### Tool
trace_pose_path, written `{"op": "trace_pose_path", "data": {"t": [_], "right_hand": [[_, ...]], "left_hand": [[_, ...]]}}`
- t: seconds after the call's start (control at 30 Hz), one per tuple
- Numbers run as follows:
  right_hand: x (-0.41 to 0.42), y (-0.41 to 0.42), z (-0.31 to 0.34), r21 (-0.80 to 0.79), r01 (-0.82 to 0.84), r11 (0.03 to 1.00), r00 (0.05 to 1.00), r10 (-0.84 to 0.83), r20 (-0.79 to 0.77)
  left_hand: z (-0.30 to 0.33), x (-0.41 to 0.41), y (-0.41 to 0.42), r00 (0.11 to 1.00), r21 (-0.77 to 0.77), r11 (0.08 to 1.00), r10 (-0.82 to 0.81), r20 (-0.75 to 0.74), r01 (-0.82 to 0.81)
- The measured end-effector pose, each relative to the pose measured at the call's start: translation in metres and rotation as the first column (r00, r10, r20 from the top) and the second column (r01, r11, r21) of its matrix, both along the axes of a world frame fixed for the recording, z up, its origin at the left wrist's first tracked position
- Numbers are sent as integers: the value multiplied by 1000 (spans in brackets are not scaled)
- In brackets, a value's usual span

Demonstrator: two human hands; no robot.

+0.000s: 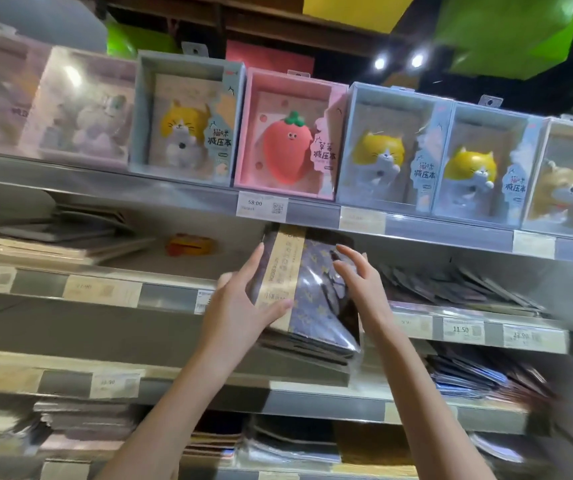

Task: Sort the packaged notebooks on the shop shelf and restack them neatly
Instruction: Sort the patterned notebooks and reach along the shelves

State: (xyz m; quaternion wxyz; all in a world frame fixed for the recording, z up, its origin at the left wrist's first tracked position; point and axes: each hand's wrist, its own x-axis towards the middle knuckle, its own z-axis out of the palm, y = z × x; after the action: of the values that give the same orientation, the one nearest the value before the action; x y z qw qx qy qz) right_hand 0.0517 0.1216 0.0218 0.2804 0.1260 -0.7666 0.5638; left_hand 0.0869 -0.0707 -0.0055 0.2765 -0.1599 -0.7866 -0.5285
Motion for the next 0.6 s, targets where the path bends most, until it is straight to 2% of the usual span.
{"op": "trace_pose_path", "data": {"t": [0.17,0.37,0.53,0.6], "right_hand": [[-6,15,12,-39,2,999,1000,-2,-19],[-10,31,28,-49,20,999,997,-24,-69],[12,31,25,-44,-1,999,988,-6,-154],[22,29,12,-22,60,998,978,-63,-201]], "left_hand": [[18,-7,25,992,263,962,100,-73,-77],[18,-37,53,998,562,825,63,17,-61],[22,-50,68,997,623,778,63,52,-81],[24,-52,70,992,649,750,104,71,-125]]}}
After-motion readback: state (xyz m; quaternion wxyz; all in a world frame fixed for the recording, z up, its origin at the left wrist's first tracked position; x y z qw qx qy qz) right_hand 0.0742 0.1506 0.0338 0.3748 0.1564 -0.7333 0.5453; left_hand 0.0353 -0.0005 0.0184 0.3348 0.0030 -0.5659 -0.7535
